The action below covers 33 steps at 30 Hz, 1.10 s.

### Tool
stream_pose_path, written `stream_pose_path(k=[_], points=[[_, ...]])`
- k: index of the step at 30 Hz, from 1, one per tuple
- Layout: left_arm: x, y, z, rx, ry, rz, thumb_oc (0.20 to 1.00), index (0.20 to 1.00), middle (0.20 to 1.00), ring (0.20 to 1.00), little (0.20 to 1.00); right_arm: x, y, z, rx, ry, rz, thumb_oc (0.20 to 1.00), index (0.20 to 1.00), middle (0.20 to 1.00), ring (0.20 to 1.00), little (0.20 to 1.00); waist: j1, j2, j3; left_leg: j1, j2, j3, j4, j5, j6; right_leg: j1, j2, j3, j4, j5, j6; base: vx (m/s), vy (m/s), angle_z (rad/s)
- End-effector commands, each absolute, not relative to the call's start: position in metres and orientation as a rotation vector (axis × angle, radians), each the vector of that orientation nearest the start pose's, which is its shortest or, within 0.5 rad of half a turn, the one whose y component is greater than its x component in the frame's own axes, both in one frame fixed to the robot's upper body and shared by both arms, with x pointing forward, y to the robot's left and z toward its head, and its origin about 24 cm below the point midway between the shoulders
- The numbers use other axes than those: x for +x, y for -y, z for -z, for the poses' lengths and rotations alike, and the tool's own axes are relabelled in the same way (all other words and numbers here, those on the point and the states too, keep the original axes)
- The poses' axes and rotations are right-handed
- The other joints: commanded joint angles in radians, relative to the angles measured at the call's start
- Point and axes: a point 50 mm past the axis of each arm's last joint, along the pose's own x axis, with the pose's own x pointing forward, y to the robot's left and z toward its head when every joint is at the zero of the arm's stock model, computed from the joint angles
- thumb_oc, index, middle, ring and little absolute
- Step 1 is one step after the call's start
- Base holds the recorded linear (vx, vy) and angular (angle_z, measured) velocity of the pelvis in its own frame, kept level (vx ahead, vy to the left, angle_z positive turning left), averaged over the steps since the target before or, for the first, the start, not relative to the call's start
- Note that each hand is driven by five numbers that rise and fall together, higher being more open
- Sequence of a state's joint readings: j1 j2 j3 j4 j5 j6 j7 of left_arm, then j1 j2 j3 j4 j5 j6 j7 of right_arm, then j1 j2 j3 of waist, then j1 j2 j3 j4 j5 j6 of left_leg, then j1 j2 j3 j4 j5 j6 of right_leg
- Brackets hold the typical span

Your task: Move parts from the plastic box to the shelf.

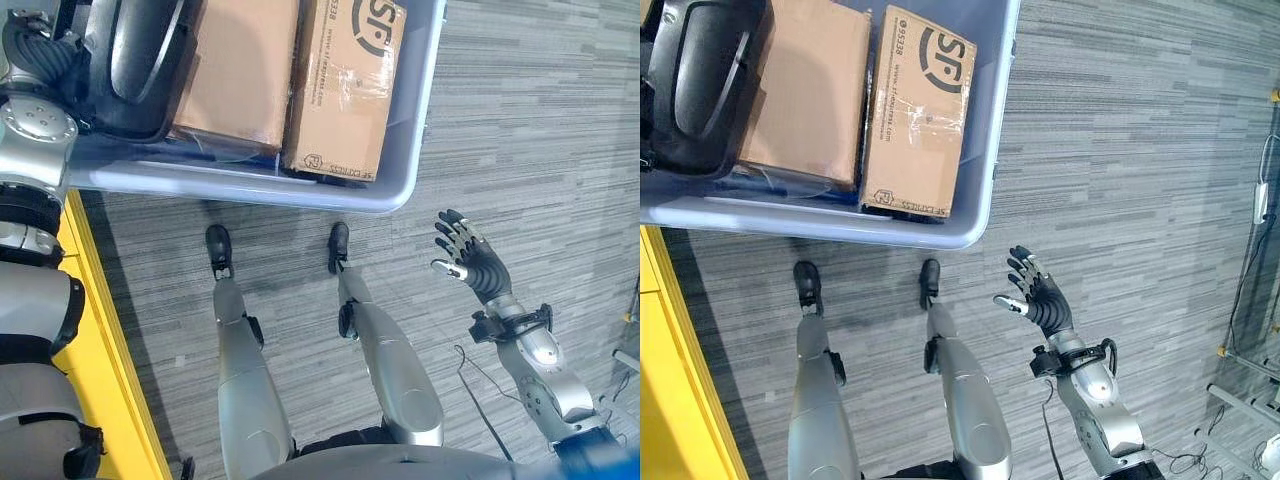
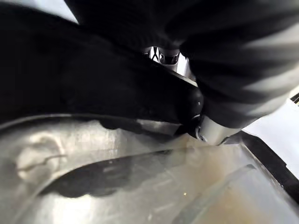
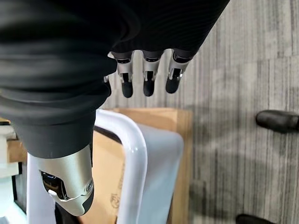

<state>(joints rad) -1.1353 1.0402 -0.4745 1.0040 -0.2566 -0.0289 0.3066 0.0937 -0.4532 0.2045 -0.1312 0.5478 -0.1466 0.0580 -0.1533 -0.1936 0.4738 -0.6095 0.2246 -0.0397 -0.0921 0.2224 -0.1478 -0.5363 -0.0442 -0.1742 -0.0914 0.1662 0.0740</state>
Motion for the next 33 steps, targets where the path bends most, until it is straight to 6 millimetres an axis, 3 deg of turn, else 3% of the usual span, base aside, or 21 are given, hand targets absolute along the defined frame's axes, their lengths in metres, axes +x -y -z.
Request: stream_pose_path(k=[1,7,14,17,22,26,29,33], points=[[0.315,-0.411,-0.298,0.802,0.174,-0.867,0.200,0.200,0.200,0.200,0.200,0.224,0.200,-0.064,0.149,0.093,-0.188,1.000,1.000,1.000,1.000,1.000,0.017,-0.029,-0.026,0.136,-0.015,0.029,0.008,-0.129,0.034,0.129,-0.126,0.015,0.014,-0.060,0.127,-0.02,0.009,-0.03],[0.318,-0.405,-0.267,0.756,0.158,-0.798,0.200,0.200,0.200,0.200,0.200,0.222,0.200,-0.060,0.132,0.073,-0.189,1.000,1.000,1.000,1.000,1.000,0.033,0.007,-0.046,0.185,-0.024,0.031,0.005,-0.134,0.031,0.170,-0.141,0.009,0.020,-0.066,0.127,-0.01,0.003,0.00],[0.328,-0.372,-0.236,0.559,0.266,-0.652,0.200,0.200,0.200,0.200,0.200,0.222,0.203,-0.054,0.107,0.051,-0.159,1.000,1.000,1.000,1.000,1.000,0.056,0.048,-0.082,0.241,-0.034,0.027,0.005,-0.146,0.030,0.224,-0.157,0.003,0.013,-0.073,0.126,0.01,0.006,0.06],[0.325,-0.360,-0.216,0.430,0.293,-0.594,0.200,0.200,0.200,0.200,0.200,0.220,0.205,-0.049,0.101,0.022,-0.140,1.000,1.000,1.000,1.000,1.000,0.063,0.063,-0.099,0.264,-0.038,0.028,0.005,-0.154,0.032,0.243,-0.159,0.004,0.011,-0.075,0.124,0.02,0.015,0.03],[0.319,-0.347,-0.197,0.393,0.308,-0.547,0.200,0.200,0.200,0.200,0.200,0.219,0.207,-0.046,0.086,0.005,-0.128,1.000,1.000,1.000,1.000,1.000,0.070,0.078,-0.123,0.292,-0.042,0.034,0.005,-0.164,0.035,0.266,-0.165,0.008,0.008,-0.081,0.122,0.02,0.008,0.03],[0.310,-0.321,-0.176,0.298,0.352,-0.471,0.200,0.200,0.200,0.200,0.200,0.219,0.213,-0.043,0.065,-0.012,-0.096,1.000,1.000,1.000,1.000,1.000,0.080,0.100,-0.155,0.322,-0.050,0.036,0.005,-0.177,0.040,0.290,-0.172,0.011,0.007,-0.090,0.120,0.03,0.012,0.00],[0.307,-0.316,-0.174,0.276,0.368,-0.451,0.200,0.200,0.200,0.200,0.200,0.219,0.213,-0.042,0.063,-0.020,-0.092,1.000,1.000,1.000,1.000,1.000,0.080,0.104,-0.168,0.329,-0.052,0.039,0.005,-0.178,0.042,0.296,-0.175,0.013,0.007,-0.091,0.118,0.01,0.004,-0.01],[0.297,-0.293,-0.165,0.171,0.418,-0.381,0.200,0.200,0.200,0.200,0.200,0.219,0.215,-0.038,0.065,-0.035,-0.075,1.000,1.000,1.000,1.000,1.000,0.082,0.123,-0.199,0.359,-0.055,0.043,0.005,-0.186,0.045,0.315,-0.178,0.021,0.010,-0.100,0.115,0.03,0.001,-0.06]])
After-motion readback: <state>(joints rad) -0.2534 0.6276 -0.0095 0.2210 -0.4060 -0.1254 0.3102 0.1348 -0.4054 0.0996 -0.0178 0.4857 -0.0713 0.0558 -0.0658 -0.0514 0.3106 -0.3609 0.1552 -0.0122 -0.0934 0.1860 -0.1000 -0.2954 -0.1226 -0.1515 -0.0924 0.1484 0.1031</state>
